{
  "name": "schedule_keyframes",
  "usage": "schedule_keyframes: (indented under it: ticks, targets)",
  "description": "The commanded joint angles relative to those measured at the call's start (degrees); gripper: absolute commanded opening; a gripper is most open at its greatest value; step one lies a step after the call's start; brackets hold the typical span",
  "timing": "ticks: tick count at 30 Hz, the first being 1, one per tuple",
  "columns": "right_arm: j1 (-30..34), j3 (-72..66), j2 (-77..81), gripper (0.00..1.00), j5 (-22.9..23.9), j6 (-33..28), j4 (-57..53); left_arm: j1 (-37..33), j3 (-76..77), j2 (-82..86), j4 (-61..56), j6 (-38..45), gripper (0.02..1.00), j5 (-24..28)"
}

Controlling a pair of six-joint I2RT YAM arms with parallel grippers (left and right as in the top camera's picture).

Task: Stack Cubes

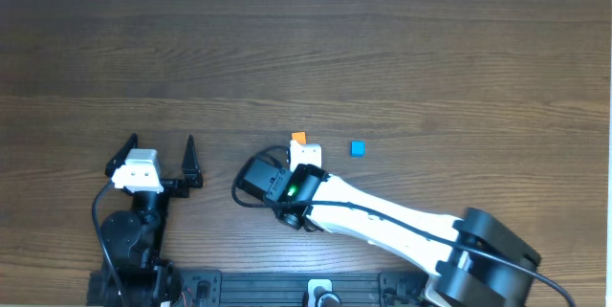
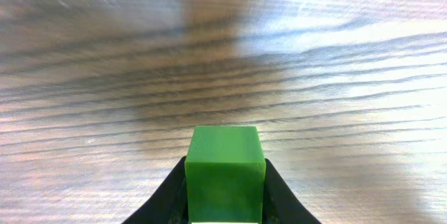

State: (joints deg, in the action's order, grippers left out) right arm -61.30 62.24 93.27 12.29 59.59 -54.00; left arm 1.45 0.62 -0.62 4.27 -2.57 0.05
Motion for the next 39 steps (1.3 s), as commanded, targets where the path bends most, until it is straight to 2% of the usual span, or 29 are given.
schedule_keyframes:
  ticks: [1,6,10,15,20,39]
  targets:
    - [2.3,8.6,-2.6,0.056,5.6,-3.2,-5.2,-0.3,-0.3,0.5,0.0,0.8,1.000,0.6]
    - [6.1,19.6,-0.2,0.045,5.6,-11.0,-9.3,-0.3,-0.3,0.5,0.0,0.8,1.000,0.6]
    - [9.1,25.9,3.5,0.040,5.1,-14.1,-11.6,-0.3,-0.3,0.5,0.0,0.9,1.000,0.6]
    - [13.0,28.6,9.2,0.029,0.2,-17.0,-11.6,-0.3,-0.3,0.5,0.0,0.8,1.000,0.6]
    - [14.8,28.6,13.9,0.012,-3.7,-17.0,-13.1,-0.3,-0.3,0.5,0.0,0.9,1.000,0.6]
    - [16.4,26.6,14.8,0.012,-6.7,-16.9,-11.5,-0.3,-0.3,0.5,0.0,0.9,1.000,0.6]
